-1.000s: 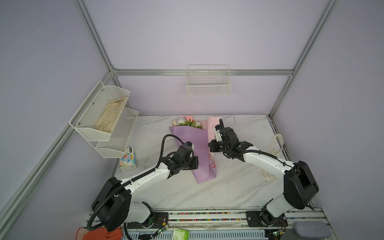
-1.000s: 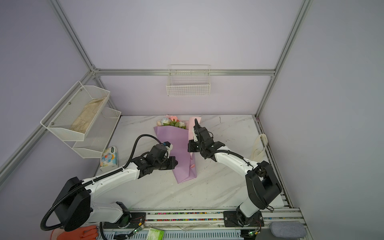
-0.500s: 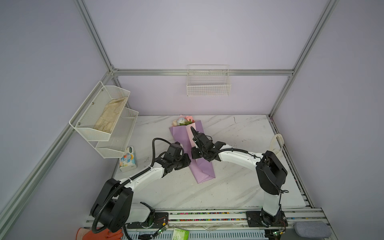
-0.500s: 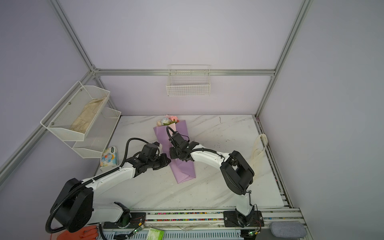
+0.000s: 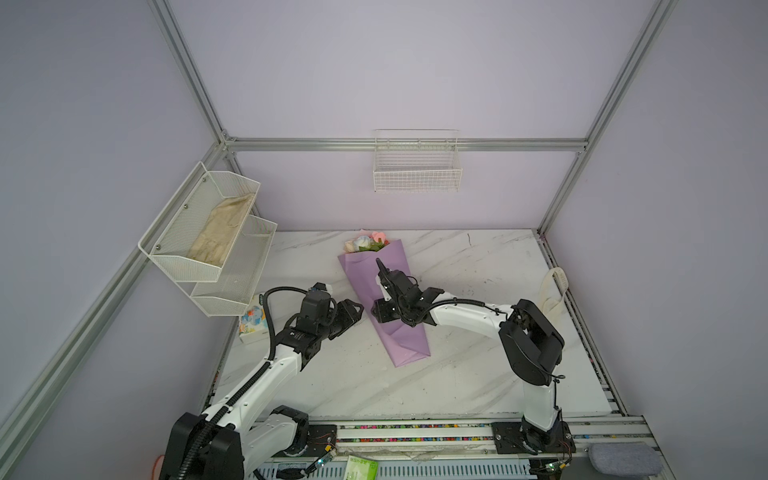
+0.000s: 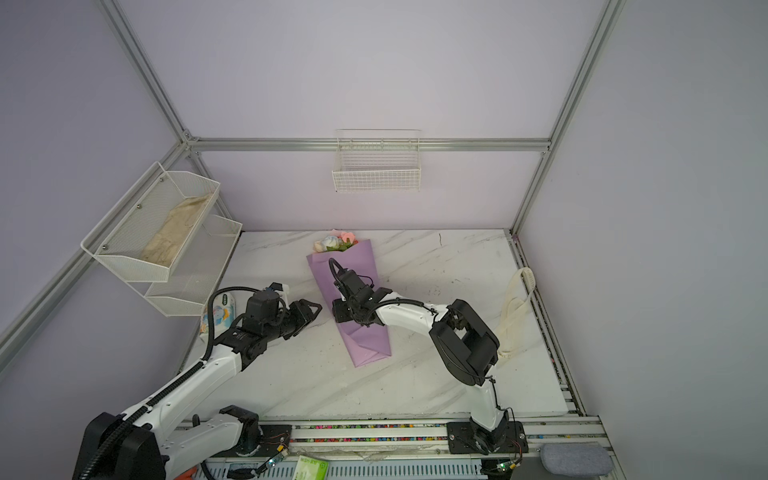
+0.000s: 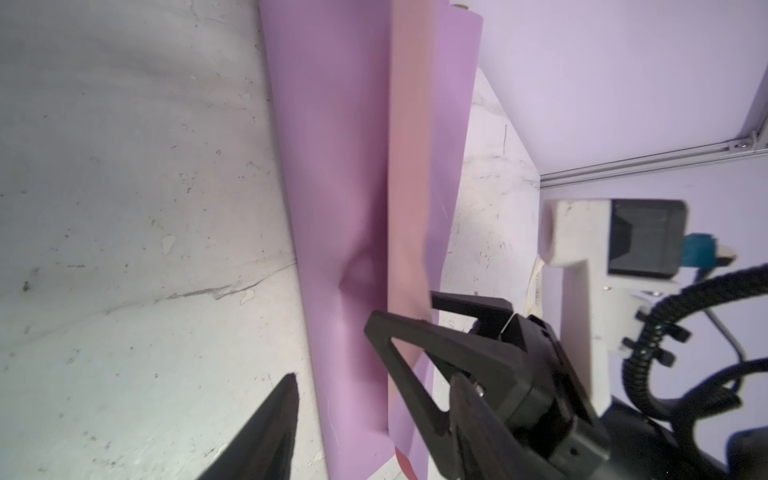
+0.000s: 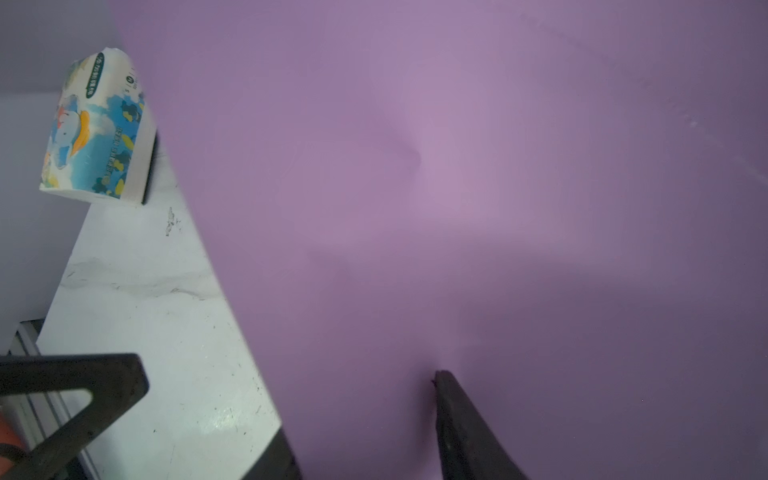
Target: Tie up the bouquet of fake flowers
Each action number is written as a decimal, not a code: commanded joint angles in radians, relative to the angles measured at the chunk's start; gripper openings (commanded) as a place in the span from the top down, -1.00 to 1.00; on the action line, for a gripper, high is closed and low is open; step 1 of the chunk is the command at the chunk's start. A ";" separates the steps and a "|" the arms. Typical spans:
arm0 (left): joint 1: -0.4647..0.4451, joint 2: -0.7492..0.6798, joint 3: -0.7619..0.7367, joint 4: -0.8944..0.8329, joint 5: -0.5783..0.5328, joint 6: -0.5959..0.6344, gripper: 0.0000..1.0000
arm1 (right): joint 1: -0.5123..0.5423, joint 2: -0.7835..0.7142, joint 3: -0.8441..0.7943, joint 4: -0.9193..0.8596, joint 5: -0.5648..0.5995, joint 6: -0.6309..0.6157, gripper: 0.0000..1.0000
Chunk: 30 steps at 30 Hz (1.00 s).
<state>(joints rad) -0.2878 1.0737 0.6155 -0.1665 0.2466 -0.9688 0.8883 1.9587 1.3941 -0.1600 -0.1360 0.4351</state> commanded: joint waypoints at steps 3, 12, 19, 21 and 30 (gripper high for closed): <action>0.016 0.046 -0.019 0.122 0.107 -0.034 -0.19 | -0.001 0.012 -0.045 0.113 -0.059 0.038 0.05; 0.034 0.208 -0.002 0.211 0.116 -0.074 -0.28 | -0.008 0.026 -0.100 0.224 -0.108 0.077 0.02; 0.058 0.331 0.021 0.323 0.157 -0.105 -0.32 | -0.011 0.017 -0.114 0.233 -0.102 0.084 0.02; 0.064 0.391 0.031 0.363 0.178 -0.113 -0.26 | -0.012 0.010 -0.117 0.234 -0.105 0.088 0.02; 0.095 0.534 0.113 0.404 0.232 -0.094 0.51 | -0.026 -0.049 -0.148 0.243 -0.119 0.108 0.03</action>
<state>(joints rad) -0.2115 1.5787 0.6323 0.1677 0.4316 -1.0702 0.8726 1.9656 1.2583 0.0593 -0.2409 0.5224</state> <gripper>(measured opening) 0.271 0.488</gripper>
